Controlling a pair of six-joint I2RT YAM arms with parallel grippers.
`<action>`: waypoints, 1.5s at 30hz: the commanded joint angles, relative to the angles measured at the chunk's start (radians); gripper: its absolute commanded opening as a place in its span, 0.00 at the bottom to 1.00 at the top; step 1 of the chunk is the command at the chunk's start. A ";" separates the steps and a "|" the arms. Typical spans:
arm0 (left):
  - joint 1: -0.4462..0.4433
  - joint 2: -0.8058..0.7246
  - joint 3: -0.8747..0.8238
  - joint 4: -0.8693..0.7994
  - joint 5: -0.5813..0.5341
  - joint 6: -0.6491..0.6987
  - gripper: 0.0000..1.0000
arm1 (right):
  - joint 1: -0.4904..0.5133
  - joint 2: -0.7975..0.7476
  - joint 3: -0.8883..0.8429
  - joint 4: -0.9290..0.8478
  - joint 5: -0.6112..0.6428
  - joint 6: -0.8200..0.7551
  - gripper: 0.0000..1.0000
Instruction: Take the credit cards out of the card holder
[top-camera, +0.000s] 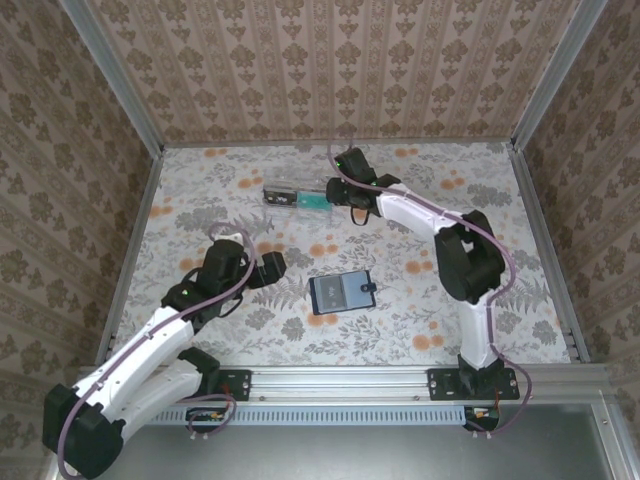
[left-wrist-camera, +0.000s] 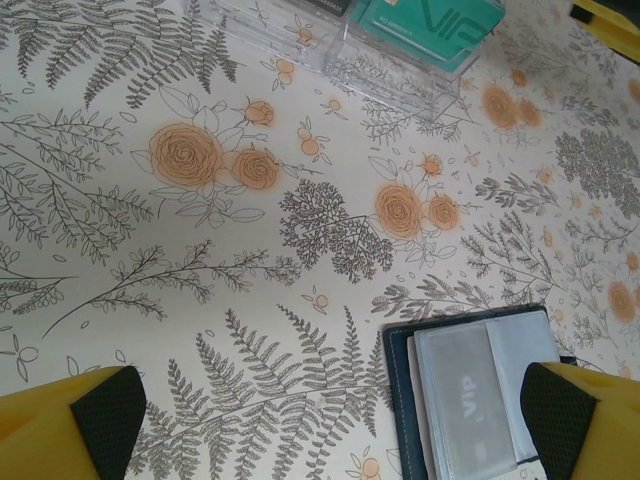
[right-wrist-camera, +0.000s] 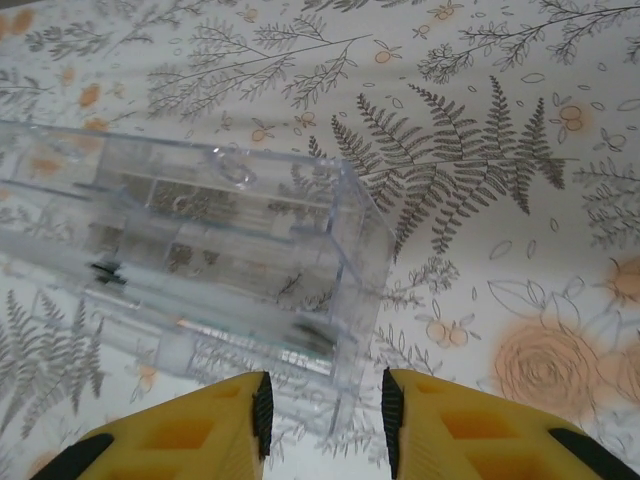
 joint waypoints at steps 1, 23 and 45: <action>-0.001 -0.015 0.026 -0.025 0.016 -0.008 1.00 | -0.003 0.071 0.111 -0.085 0.045 -0.011 0.36; -0.001 -0.074 0.001 -0.044 0.002 -0.025 1.00 | -0.026 0.219 0.237 -0.122 0.034 -0.065 0.15; 0.000 -0.102 -0.014 -0.047 -0.004 -0.028 1.00 | 0.028 0.002 -0.090 -0.057 -0.095 -0.014 0.00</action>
